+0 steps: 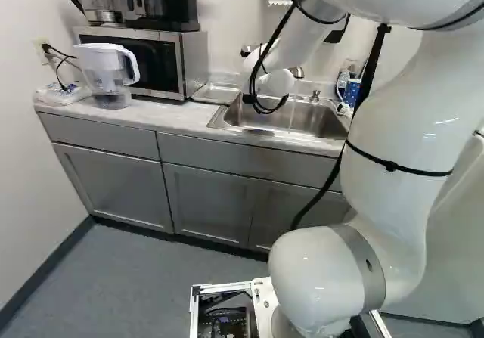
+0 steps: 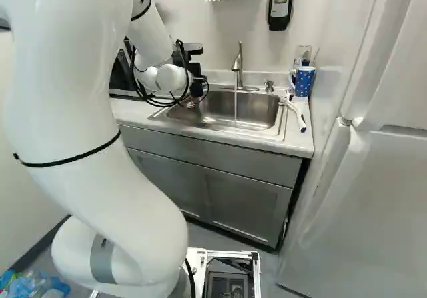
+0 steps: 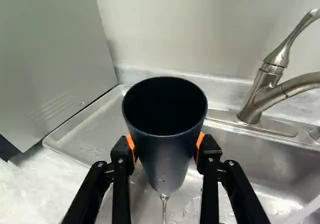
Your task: Rinse the cup and place it in the tray
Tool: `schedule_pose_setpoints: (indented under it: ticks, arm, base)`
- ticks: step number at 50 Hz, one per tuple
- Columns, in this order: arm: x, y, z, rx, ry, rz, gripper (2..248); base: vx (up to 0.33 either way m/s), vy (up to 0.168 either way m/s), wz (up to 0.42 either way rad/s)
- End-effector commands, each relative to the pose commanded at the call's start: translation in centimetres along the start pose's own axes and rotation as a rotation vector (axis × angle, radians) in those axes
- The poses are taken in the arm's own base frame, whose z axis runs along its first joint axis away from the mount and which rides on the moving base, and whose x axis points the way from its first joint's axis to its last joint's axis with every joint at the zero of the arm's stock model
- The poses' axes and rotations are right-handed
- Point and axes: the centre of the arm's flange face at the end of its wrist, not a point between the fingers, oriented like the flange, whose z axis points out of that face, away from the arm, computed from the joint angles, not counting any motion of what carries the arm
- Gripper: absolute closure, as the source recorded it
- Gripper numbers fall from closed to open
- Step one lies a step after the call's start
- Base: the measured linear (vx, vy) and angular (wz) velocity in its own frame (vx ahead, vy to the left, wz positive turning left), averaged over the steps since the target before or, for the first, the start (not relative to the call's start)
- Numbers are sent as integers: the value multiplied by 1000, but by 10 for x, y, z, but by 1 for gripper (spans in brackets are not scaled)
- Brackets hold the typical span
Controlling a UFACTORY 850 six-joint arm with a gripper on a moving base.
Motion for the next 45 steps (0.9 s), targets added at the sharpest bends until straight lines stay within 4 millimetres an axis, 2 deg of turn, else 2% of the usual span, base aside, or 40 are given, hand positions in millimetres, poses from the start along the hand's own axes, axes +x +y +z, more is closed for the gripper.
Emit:
schedule_pose_setpoints:
  ticks: [17, 45]
  arm:
    - [-19, 21, 3, -38, -37, 12, 125]
    - [-53, 63, -6, -115, -101, 41, 125]
  base:
    - [0, 0, 0]
    - [0, 0, 0]
